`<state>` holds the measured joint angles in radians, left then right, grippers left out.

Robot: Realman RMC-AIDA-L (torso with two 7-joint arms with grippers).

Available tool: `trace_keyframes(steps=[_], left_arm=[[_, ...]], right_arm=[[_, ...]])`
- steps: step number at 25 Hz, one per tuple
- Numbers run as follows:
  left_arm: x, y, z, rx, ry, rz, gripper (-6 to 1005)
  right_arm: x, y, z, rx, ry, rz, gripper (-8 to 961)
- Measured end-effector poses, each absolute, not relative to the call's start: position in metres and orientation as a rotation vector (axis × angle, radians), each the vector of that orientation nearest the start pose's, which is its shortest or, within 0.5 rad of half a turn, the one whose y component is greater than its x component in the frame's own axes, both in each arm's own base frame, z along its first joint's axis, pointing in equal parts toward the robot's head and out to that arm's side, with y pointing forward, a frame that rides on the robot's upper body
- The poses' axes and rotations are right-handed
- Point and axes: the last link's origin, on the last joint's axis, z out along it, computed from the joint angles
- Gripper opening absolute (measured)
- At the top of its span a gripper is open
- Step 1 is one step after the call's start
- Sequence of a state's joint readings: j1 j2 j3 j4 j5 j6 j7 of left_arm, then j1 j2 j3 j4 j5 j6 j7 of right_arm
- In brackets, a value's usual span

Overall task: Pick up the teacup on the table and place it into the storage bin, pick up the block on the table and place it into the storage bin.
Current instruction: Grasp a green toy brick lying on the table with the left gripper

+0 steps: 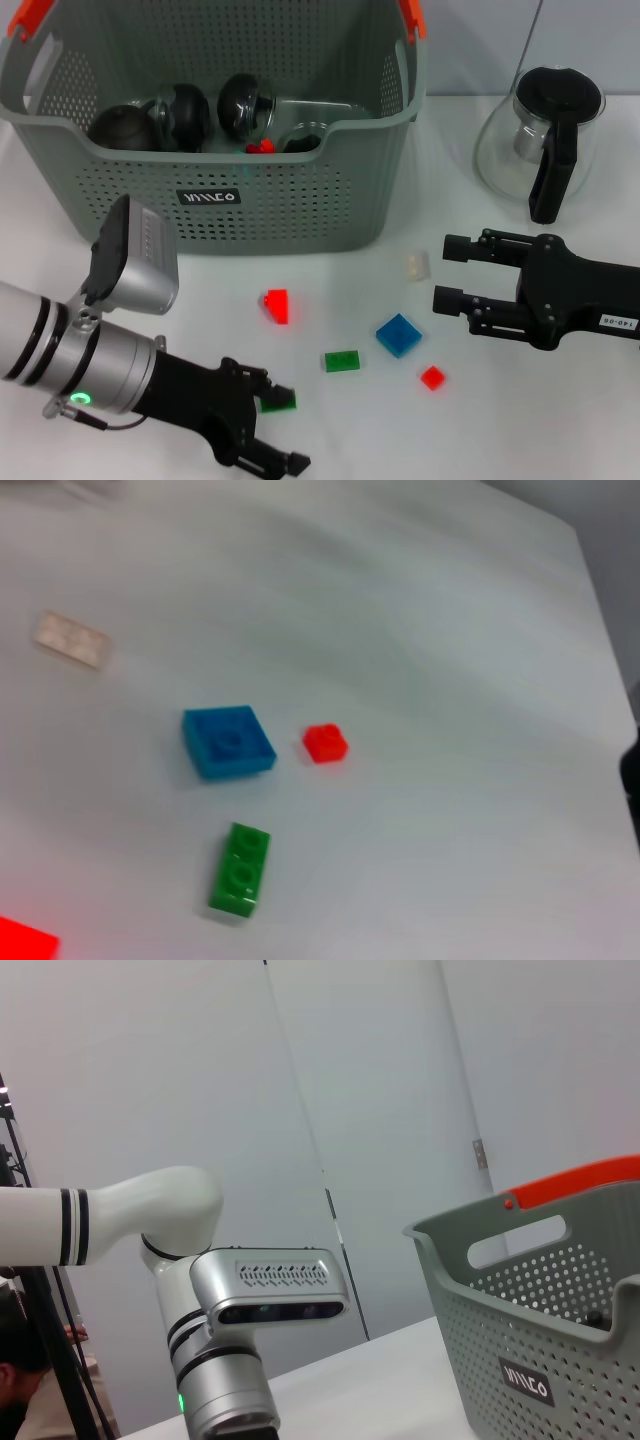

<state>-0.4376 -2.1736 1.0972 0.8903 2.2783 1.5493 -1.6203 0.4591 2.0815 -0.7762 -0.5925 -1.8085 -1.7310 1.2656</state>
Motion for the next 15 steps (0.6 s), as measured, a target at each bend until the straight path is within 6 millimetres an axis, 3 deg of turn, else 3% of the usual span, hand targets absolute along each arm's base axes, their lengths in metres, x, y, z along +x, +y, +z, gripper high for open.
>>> trace_keyframes(steps=[15], left_arm=[[-0.254, 0.292, -0.044, -3.031, -0.661, -0.185, 873]], right_arm=[[0.253, 0.292, -0.005, -2.769, 0.526, 1.017, 715]])
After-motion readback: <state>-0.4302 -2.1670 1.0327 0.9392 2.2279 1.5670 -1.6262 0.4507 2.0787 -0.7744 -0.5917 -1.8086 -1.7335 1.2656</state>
